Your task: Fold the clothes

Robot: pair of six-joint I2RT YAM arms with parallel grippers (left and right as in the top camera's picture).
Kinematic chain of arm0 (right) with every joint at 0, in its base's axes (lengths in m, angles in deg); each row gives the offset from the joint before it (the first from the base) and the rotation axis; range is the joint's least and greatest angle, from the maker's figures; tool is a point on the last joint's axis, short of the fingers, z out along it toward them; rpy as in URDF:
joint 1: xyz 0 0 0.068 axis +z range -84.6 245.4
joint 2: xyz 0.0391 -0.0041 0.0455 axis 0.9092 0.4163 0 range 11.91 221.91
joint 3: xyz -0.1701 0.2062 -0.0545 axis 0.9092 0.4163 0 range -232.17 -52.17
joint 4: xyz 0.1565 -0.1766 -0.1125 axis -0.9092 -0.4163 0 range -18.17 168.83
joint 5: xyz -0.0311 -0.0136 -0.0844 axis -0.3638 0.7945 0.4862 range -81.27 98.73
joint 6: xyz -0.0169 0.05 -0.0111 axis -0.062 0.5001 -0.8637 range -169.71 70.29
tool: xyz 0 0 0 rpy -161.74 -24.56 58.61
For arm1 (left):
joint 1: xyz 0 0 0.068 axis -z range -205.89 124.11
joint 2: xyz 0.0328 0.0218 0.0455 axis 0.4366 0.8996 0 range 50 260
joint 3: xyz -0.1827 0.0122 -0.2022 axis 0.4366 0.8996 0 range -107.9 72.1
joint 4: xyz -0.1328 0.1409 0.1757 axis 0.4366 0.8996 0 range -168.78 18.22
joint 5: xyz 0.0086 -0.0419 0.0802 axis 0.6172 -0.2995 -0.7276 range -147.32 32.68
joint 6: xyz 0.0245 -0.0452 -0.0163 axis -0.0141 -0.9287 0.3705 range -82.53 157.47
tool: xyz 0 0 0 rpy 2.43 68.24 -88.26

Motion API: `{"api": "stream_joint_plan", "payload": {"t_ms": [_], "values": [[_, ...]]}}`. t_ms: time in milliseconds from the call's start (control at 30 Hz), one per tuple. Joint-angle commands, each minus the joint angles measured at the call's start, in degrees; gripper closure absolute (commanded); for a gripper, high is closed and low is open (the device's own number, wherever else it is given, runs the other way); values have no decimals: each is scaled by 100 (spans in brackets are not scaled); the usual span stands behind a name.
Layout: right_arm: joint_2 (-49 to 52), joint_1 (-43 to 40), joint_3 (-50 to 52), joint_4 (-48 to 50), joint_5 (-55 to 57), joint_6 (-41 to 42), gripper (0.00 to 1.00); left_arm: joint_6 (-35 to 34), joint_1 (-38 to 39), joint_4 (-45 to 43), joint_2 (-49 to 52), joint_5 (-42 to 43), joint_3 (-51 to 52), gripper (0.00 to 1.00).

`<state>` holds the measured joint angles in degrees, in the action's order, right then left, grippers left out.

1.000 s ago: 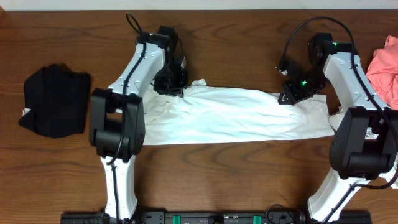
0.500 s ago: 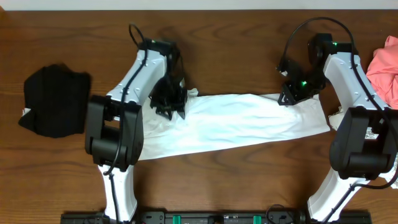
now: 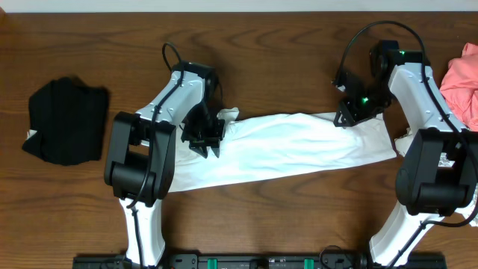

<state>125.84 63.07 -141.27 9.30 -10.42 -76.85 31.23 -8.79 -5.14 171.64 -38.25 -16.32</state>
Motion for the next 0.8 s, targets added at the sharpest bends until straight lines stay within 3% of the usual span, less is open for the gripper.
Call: {"api": "stream_joint_plan", "payload": {"t_ms": [0,267,533,700,767], "values": [[-39,59,2,15,-76,55,76,-227,2,15,-28,-551,13,68],[-37,46,190,396,658,621,78,-264,2,-452,-28,-671,13,64],[-37,46,1207,1537,787,977,80,-264,2,-581,-28,-669,13,60],[-37,13,1552,2116,1429,1508,80,-264,2,-575,-28,-669,13,58],[-37,-13,1613,2468,1681,1764,76,-264,2,-566,-28,-669,13,57]]}}
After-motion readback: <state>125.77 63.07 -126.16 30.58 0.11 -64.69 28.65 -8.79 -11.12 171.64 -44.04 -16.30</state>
